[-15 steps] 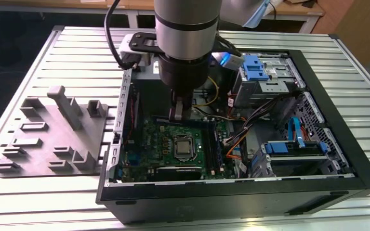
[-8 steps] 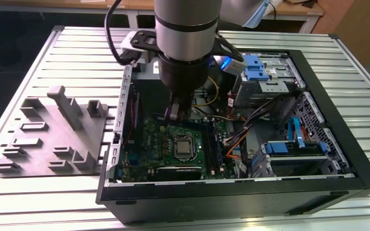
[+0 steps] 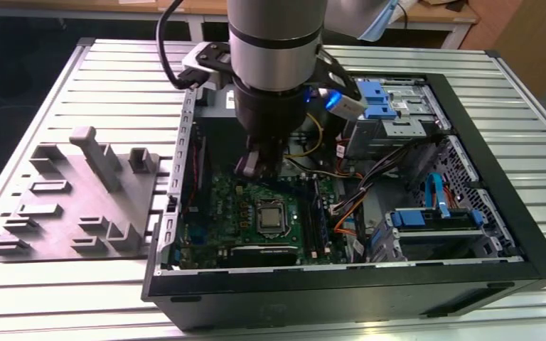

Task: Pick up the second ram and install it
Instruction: 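Insert the second ram into the second slot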

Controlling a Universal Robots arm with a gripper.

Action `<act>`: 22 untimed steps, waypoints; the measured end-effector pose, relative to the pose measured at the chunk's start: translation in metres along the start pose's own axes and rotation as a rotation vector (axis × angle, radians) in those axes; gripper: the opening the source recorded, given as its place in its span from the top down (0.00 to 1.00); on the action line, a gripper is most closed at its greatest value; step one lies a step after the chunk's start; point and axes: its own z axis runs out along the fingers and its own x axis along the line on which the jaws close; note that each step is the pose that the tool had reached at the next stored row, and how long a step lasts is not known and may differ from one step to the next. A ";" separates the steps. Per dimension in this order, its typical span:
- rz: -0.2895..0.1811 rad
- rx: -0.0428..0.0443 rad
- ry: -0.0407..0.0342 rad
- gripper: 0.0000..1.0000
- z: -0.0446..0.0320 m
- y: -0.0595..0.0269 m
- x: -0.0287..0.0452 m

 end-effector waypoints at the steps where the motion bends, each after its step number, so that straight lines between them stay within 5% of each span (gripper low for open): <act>1: 0.018 0.0004 0.0002 0.89 0.0002 0.0000 0.0000; 22: 0.401 0.0083 0.0031 0.89 0.0041 0.0000 0.0001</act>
